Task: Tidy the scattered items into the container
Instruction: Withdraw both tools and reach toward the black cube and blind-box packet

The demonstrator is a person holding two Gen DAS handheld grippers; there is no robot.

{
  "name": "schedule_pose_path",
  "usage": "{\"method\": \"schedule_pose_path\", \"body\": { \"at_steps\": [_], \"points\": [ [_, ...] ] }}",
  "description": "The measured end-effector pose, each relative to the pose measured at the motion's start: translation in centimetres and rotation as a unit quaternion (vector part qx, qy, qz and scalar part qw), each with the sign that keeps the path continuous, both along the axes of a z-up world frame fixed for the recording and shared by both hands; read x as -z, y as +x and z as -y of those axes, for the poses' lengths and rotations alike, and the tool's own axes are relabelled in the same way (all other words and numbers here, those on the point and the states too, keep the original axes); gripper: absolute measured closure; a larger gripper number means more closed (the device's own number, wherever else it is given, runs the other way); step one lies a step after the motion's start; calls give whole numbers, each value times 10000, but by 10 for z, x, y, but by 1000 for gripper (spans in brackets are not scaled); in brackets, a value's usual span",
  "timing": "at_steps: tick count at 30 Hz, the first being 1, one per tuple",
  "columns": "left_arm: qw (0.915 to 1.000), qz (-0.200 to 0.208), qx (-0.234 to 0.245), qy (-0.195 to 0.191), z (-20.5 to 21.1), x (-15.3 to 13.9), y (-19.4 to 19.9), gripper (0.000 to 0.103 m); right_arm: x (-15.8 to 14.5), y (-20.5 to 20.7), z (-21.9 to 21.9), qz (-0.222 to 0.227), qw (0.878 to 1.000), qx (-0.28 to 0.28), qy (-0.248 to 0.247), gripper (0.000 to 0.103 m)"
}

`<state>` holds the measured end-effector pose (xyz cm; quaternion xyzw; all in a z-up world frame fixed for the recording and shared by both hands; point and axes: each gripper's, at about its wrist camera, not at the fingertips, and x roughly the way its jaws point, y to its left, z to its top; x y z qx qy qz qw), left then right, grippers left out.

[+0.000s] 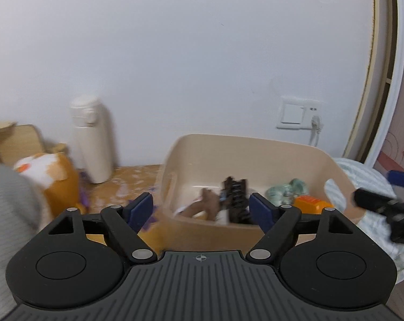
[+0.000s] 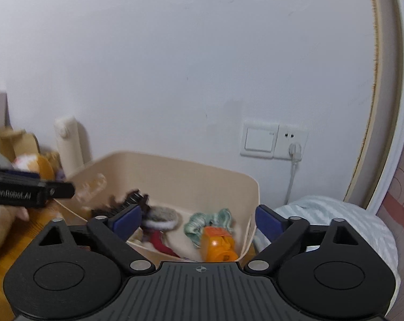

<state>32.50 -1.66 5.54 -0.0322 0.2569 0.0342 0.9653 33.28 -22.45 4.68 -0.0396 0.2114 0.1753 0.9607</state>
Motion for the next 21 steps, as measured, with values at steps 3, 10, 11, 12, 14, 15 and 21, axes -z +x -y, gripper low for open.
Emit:
{"method": "schedule_pose_path", "body": {
  "at_steps": [3,10,11,12,14,15,21],
  "points": [
    [9998,-33,-173,39,-13,5,-24,21,-2,-20,3,139,9998,-38,136,5],
    [9986,-267,-356,-273,-35,35,-67,21,11,-51,-1,104,9997,-217,35,1],
    [9984,-263,-354,-359,-37,39,-72,21,15,-52,-2,25,9996,-265,53,1],
    [9981,-255,-339,-441,-37,43,-76,21,19,-53,-3,-53,9995,-302,57,1],
    [9979,-272,-261,-518,-35,49,-82,21,30,-53,-7,-243,9991,-355,29,1],
    [9981,-296,-225,-501,-33,52,-83,21,35,-52,-9,-348,9987,-374,15,1],
    [9984,-503,-158,-185,-24,71,-81,21,69,-42,-19,-810,9960,-365,-101,1]
  ]
}}
